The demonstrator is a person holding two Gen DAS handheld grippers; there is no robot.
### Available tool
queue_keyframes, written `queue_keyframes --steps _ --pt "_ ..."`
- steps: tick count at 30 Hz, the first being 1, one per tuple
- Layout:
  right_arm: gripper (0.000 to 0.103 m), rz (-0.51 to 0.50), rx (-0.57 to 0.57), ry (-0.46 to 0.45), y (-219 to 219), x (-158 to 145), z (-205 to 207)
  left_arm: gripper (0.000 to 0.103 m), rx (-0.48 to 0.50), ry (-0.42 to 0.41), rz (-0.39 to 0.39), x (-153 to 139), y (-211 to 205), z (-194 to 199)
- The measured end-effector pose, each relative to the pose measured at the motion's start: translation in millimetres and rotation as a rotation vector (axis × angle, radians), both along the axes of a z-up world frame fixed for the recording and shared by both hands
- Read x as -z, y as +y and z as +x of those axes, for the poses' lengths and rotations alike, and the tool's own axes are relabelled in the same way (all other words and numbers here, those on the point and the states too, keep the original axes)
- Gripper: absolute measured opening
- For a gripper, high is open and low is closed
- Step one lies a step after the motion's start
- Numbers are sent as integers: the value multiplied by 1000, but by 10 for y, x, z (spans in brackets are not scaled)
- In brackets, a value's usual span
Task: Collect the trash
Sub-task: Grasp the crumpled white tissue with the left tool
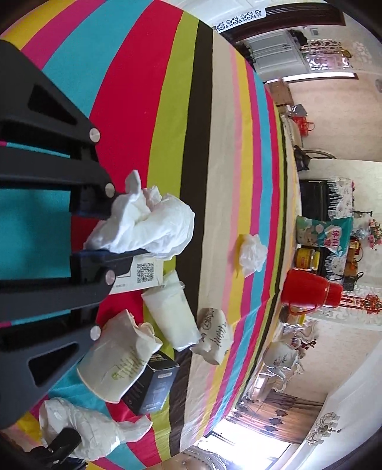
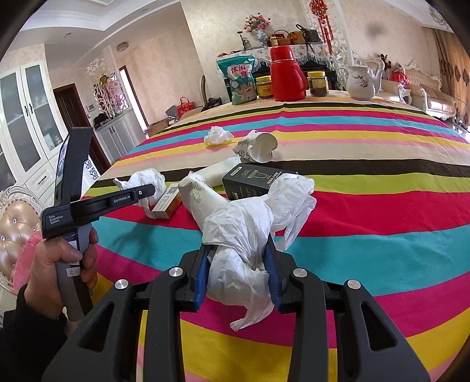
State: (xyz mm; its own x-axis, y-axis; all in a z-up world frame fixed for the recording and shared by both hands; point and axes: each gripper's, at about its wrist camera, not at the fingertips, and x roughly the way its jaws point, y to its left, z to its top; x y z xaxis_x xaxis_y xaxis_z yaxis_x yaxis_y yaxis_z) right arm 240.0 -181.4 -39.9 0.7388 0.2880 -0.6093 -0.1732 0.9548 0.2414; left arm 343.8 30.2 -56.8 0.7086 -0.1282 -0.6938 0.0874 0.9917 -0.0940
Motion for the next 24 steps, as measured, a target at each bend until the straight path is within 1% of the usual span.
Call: queue_keyframes --steps 6,9,12,14,18,21,24 --pt "34 -18 1 -12 29 -9 -20 15 6 -47 16 -110 -43 -79" --pt "34 -27 8 -23 29 -16 -56 15 29 -76 10 -230 -74 -142" --pt "34 -26 20 -31 14 -18 -77 15 52 -124 6 -423 -103 -267" --pt "34 -26 33 -40 0 -28 -100 15 62 -160 20 -561 -124 -424" --pt "34 -59 37 -61 36 -60 -142 15 76 -196 34 -697 -125 -734" --pt "34 -89 28 -79 100 -85 -169 15 88 -211 4 -727 -67 -1020" --pt "34 -90 18 -85 140 -106 -192 15 102 -227 -2 -703 -35 -1239"
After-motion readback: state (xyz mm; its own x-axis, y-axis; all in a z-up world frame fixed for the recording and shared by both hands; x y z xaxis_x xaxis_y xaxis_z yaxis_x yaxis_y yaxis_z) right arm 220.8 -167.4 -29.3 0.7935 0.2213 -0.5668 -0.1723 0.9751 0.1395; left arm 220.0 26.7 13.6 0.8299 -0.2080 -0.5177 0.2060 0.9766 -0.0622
